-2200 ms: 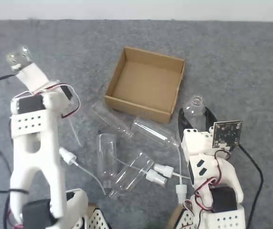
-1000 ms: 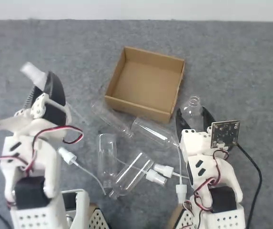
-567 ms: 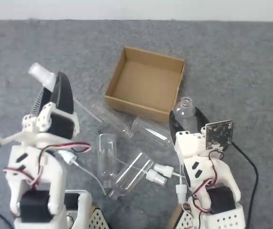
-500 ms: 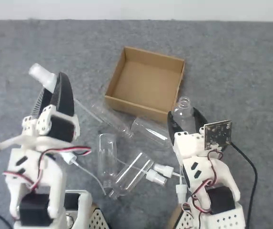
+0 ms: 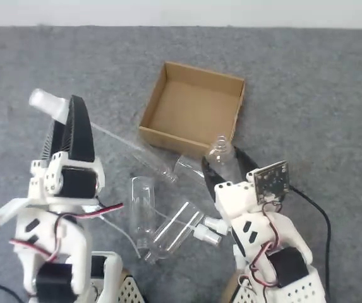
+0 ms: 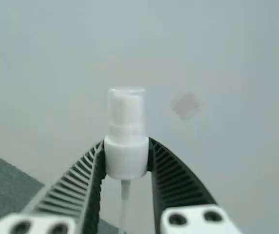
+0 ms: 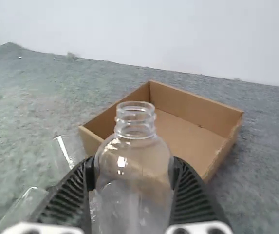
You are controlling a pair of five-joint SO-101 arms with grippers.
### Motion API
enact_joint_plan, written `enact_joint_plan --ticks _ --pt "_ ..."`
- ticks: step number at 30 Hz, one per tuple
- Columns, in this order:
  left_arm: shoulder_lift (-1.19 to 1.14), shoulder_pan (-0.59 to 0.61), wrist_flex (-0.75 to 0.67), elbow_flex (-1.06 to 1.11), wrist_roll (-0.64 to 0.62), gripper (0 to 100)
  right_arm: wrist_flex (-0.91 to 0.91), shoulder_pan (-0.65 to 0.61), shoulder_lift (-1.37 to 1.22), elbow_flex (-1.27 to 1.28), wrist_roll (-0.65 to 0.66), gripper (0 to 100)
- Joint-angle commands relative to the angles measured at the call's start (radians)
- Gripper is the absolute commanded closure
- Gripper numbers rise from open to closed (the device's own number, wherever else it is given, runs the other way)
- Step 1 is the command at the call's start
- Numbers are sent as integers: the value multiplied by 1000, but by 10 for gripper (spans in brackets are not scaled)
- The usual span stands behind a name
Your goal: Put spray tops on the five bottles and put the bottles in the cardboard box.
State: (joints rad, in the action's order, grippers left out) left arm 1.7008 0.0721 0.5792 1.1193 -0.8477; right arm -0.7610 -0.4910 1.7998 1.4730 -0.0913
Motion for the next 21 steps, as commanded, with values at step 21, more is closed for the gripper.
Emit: enact_joint_plan --ticks 21 --pt "120 -152 -5 73 -12 988 236 -262 16 184 273 993"
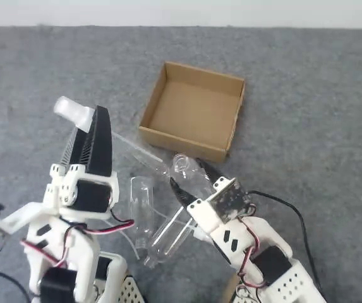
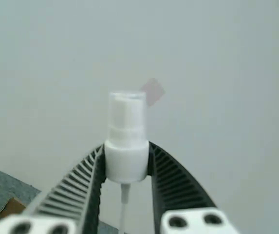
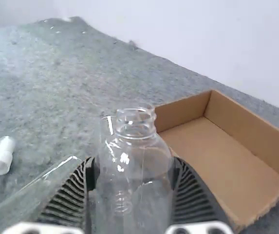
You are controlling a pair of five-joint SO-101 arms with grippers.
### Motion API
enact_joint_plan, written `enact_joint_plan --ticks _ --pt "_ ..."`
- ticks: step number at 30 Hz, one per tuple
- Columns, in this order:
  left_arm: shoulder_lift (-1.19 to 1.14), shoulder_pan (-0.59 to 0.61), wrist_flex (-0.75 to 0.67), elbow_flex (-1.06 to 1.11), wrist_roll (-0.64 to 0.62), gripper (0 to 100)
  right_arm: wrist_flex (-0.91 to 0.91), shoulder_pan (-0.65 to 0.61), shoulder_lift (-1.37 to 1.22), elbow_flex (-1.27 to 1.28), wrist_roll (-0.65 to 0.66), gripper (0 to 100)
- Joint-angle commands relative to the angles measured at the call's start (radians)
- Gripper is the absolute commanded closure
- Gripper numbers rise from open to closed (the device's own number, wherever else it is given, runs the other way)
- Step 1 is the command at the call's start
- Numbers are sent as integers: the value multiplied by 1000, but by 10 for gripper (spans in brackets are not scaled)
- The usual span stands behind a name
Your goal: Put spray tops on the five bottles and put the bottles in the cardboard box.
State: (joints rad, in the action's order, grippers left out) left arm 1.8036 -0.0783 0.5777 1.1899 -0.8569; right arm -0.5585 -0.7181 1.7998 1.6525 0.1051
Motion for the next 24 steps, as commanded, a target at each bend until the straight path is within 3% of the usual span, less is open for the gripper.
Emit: enact_joint_plan --ticks 1,24 --pt "17 -2 -3 7 -3 988 38 -36 16 9 83 993" --pt "17 -11 52 56 -2 988 51 -42 16 12 95 993"
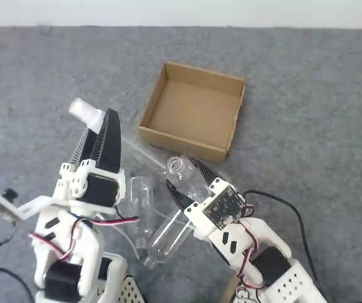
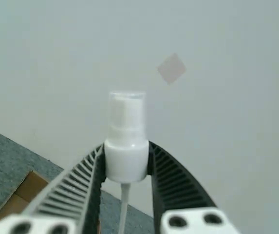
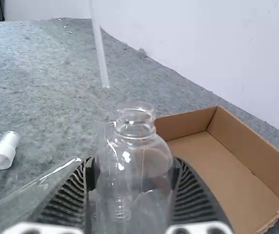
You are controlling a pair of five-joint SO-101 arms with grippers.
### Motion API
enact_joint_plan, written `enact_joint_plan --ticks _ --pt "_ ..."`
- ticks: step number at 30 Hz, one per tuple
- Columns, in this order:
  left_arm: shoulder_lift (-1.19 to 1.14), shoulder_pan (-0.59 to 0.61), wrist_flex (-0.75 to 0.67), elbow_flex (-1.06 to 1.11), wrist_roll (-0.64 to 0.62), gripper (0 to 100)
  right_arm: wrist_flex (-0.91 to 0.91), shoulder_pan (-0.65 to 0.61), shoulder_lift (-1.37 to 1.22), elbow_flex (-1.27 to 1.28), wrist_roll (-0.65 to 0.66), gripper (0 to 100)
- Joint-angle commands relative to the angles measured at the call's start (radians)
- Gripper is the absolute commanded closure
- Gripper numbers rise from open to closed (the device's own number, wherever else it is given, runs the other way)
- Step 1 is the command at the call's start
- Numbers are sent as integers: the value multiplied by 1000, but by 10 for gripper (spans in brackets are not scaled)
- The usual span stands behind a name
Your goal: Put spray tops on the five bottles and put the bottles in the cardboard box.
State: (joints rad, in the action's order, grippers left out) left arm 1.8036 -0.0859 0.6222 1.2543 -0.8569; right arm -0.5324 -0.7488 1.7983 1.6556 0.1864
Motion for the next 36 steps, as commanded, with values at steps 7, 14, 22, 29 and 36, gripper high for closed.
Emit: enact_joint_plan --ticks 7,14,22,29,36 --pt "17 -5 3 7 -5 988 39 -56 18 18 72 993" --pt "17 -5 8 21 -5 988 39 -65 18 18 83 993" --pt "17 -5 9 48 -5 988 39 -65 18 18 83 993" --pt "17 -83 18 76 43 988 35 -64 18 15 83 993" --pt "17 -147 64 79 75 988 31 -64 18 14 83 993"
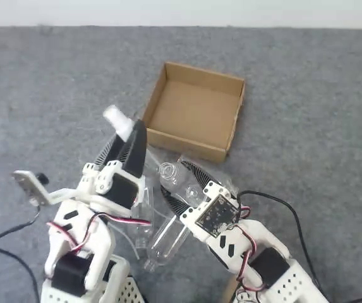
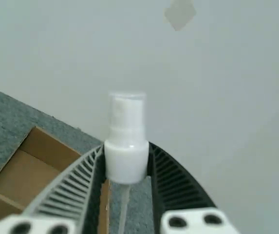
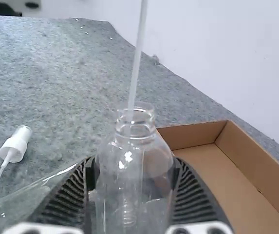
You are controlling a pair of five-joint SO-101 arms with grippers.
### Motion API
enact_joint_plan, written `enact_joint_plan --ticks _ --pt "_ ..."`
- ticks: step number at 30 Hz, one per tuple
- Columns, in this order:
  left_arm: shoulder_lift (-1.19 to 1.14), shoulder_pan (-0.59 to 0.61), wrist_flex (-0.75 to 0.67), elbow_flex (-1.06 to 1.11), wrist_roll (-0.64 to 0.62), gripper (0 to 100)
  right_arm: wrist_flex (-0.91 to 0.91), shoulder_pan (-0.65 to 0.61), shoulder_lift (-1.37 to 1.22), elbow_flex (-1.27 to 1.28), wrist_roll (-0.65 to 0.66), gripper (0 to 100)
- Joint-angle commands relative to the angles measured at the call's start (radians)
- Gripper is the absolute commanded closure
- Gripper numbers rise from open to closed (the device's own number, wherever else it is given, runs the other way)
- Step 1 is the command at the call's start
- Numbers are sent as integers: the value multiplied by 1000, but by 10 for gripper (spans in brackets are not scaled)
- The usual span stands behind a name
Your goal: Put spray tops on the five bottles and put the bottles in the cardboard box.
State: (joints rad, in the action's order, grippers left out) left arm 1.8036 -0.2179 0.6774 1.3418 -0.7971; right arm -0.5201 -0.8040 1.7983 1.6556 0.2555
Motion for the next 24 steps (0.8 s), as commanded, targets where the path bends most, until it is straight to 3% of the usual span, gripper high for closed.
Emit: enact_joint_plan --ticks 1,15,24 --pt "17 -15 9 -8 15 988 18 -8 18 12 14 993" --pt "17 -175 28 67 195 988 19 48 18 8 12 993" --pt "17 -229 32 91 213 988 18 51 18 8 12 993"
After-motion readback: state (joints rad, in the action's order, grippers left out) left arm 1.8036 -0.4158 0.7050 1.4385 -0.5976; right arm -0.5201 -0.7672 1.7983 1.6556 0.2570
